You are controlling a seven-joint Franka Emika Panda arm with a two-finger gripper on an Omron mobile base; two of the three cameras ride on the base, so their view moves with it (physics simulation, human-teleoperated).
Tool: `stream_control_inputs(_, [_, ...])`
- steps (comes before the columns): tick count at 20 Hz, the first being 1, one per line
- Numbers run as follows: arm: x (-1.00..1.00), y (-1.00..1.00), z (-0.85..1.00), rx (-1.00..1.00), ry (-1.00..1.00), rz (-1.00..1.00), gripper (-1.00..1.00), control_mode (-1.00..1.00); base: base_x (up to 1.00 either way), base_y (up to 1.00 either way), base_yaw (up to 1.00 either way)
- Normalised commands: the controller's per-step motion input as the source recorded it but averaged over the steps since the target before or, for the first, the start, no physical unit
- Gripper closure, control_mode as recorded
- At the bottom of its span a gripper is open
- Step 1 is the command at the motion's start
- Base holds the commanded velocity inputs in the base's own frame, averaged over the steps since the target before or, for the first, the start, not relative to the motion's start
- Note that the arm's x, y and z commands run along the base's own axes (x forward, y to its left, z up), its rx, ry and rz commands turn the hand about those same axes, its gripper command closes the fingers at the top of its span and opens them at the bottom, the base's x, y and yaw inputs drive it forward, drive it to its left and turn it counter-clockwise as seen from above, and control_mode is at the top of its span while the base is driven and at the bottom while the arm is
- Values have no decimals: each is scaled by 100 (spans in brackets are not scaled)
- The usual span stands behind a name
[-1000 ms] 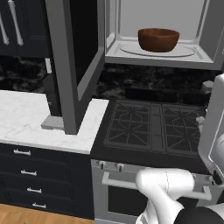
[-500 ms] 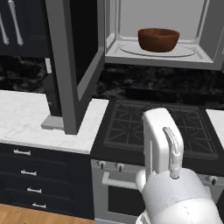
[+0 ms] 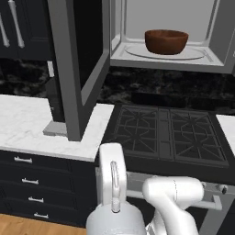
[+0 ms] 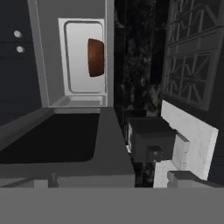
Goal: Pick the lemon wedge from the sink and place it in the bowl. Then pick the bowl and place it in the microwave. Then close the microwave door and press the start button.
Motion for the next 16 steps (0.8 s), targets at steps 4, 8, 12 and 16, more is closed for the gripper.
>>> stream_control_inputs(4, [48, 71, -66, 10, 0, 0, -100, -100, 0, 0, 0])
stream_control_inputs(8, [61, 71, -46, 2, 0, -2, -100, -100, 0, 0, 0])
stream_control_inputs(12, [78, 40, -20, 0, 0, -7, -100, -100, 0, 0, 0])
stream_control_inputs(16, [68, 44, -19, 0, -1, -11, -100, -100, 0, 0, 0])
